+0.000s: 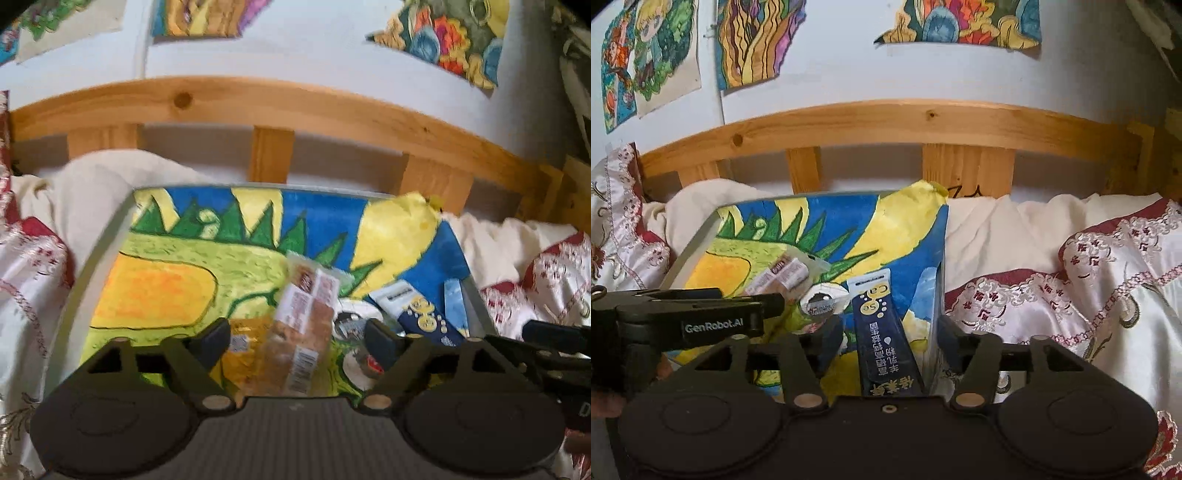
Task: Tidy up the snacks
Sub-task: 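Open the left tool to drop the bread bag while the right tool releases the blue stick into the tray, then withdraw both tools from the tray back toward the snack pile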
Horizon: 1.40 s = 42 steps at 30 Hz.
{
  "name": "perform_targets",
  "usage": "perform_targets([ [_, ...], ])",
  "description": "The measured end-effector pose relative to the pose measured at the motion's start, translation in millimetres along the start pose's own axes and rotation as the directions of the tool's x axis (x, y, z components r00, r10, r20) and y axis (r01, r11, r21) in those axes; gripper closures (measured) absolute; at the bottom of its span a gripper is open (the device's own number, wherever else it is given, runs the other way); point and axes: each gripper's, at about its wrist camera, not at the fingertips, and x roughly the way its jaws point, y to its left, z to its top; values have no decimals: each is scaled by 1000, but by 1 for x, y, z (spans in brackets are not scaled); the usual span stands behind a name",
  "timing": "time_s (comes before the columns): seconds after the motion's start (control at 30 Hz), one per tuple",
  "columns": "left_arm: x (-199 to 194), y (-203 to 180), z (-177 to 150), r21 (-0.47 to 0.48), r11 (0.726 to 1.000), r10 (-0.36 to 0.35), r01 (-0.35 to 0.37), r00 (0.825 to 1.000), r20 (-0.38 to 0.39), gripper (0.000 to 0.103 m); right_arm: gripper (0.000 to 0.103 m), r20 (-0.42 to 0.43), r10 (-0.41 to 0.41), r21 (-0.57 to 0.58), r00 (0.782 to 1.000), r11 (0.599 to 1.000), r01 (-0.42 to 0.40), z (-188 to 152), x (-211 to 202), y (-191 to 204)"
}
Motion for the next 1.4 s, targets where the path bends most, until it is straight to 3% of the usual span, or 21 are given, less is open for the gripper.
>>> perform_targets([
  [0.17, -23, 14, 2, -56, 998, 13, -9, 998, 62, 4, 22, 58, 0, 8, 998, 1000, 0, -1, -21, 1],
  [0.5, -82, 39, -8, -102, 995, 21, -8, 991, 133, 1, 1, 135, 18, 50, 991, 998, -25, -14, -73, 11],
  [0.7, -122, 55, -23, -117, 993, 31, -13, 987, 155, 1, 1, 175, 44, 83, 984, 995, -59, -24, -105, 26],
  [0.93, -169, 73, -50, -60, 995, 89, -81, 984, 157, 1, 1, 238, 97, 26, 966, 994, -107, -47, -138, 52],
  [1.4, -229, 132, -86, -55, 982, 184, -180, 980, 73, 0, 1, 220, 179, -63, 959, 984, -169, -85, -182, 95],
])
